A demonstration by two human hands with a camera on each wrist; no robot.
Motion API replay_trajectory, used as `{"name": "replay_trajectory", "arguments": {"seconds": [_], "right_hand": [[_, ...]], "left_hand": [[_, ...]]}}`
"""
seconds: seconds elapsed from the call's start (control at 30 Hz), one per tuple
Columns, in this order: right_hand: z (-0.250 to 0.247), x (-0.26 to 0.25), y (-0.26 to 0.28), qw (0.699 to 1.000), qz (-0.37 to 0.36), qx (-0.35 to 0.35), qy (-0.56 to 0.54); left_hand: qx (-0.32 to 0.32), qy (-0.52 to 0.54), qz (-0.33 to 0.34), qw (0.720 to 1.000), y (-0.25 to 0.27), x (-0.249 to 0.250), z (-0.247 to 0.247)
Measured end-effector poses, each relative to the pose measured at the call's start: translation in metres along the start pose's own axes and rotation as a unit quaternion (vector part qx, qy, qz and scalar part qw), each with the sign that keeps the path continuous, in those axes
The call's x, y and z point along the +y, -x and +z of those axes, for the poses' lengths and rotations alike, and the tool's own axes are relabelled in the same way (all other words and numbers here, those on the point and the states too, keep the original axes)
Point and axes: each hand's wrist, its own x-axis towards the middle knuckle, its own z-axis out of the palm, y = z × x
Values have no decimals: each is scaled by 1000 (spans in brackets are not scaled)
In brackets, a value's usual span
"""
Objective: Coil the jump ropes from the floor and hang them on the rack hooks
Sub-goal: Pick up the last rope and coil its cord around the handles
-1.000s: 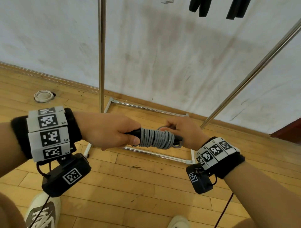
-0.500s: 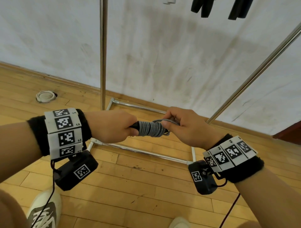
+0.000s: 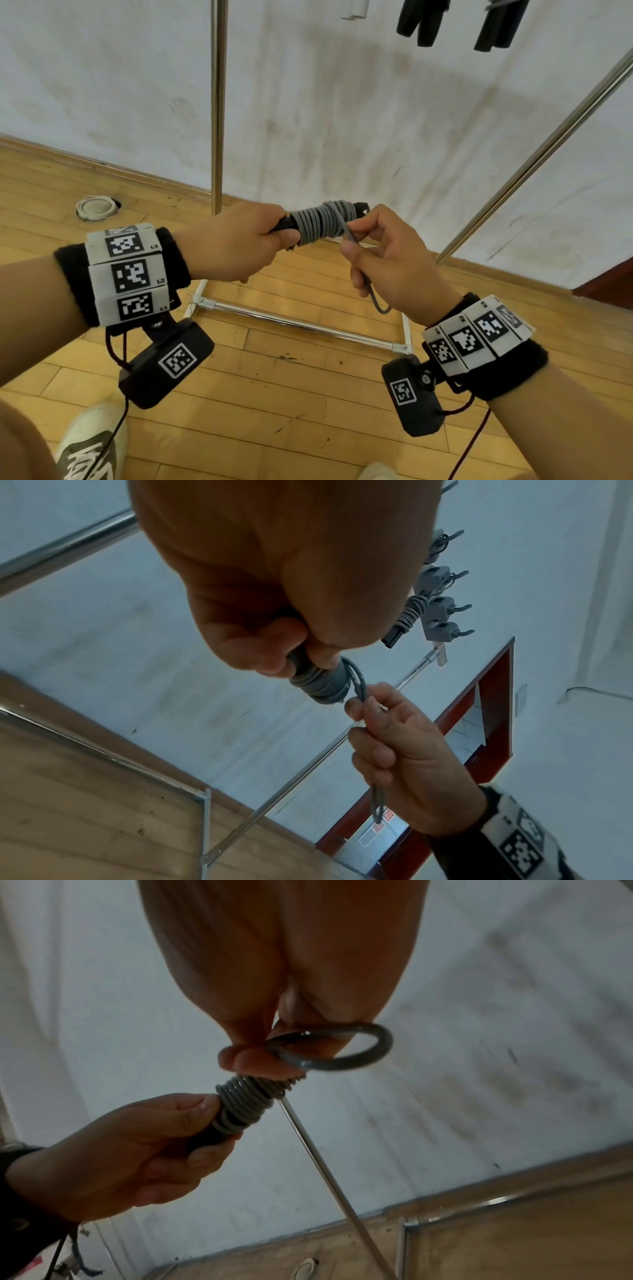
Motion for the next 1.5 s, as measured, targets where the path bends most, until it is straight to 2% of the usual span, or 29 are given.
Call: {"name": "replay_trajectory", "arguments": {"seconds": [0.07,0.17,0.37,0.53,0.7,0.87,0.97,1.03,1.13,1.2,1.27,1.33,1.43,1.5], "right_hand": [[1,3,0,998,21,40,-45],[2,5,-1,991,33,63,-115],[-4,6,-3,974,62,18,-218],[-2,5,-3,983,84,30,-160],[-2,4,-3,985,103,43,-131],[-2,2,-2,990,30,23,-134],[-2,1,1,987,9,-21,-156],[1,1,4,987,8,-52,-154],[3,3,3,991,9,-41,-127],[4,2,2,995,1,-19,-99],[7,0,0,996,3,-5,-84],[12,-1,-1,997,5,-6,-73],[18,-2,-2,998,-6,-6,-63],[19,-6,-3,997,-28,-21,-67]], "left_hand": [[0,18,2,1000,2,2,0],[-7,36,12,999,5,4,1],[3,80,-8,997,6,5,-4],[-34,105,8,994,8,8,-4],[-89,195,34,976,11,10,-13],[-169,250,23,953,7,9,-15],[-188,227,32,955,7,8,-14],[-184,197,36,962,9,7,-12],[-178,158,-5,971,10,5,-8],[-124,115,-13,986,8,6,-3],[-43,76,16,996,4,7,1],[0,91,44,995,2,11,3],[-30,157,69,985,2,17,6],[-39,147,81,985,3,19,8]]}}
